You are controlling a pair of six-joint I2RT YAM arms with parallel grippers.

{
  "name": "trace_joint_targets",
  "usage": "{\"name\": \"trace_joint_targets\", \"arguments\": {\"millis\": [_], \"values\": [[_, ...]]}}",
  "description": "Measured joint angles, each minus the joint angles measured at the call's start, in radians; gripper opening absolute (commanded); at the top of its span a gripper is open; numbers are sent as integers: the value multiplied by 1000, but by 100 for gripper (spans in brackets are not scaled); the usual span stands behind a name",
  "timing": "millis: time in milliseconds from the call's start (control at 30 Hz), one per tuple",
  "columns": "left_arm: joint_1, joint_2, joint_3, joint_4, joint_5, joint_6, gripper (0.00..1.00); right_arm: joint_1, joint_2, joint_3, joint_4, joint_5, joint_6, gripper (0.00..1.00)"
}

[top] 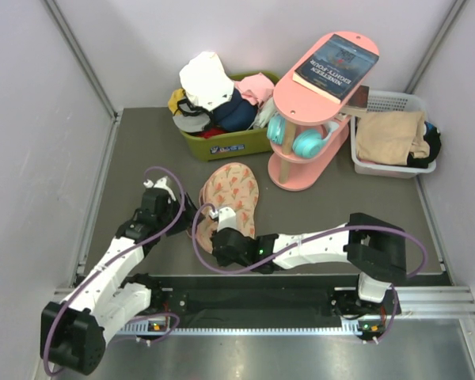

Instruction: Unzip the laundry bag and remove the bra

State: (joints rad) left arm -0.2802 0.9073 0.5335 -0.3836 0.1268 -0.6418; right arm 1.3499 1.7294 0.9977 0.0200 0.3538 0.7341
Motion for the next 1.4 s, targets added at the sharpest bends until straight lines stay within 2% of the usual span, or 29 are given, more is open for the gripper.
{"name": "trace_joint_targets", "arguments": {"millis": [333, 433, 467, 567, 600, 700, 800, 1133, 1400], "values": [[0, -62, -121, -35, 65, -69, 65, -7, 0, 18, 3, 2, -10, 0], [0, -41, -139, -15, 103, -88, 58, -7, 0, 18, 3, 1, -10, 0], [0, -31, -143, -3, 116, -92, 49, -7, 0, 18, 3, 1, -10, 0], [-1, 3, -171, 59, 164, -118, 33, -7, 0, 18, 2, 2, -10, 0], [-1, 10, -180, 78, 174, -124, 23, -7, 0, 18, 2, 1, -10, 0], [-2, 18, -194, 108, 188, -140, 9, -7, 0, 18, 2, 2, -10, 0], [-2, 18, -194, 126, 191, -143, 1, -9, 0, 18, 2, 2, -10, 0], [-2, 54, -193, 155, 182, -124, 0, -13, 0, 13, 5, 1, -7, 0], [0, 106, -155, 154, 168, -95, 0, -13, -35, -76, 23, 1, 27, 0]]}}
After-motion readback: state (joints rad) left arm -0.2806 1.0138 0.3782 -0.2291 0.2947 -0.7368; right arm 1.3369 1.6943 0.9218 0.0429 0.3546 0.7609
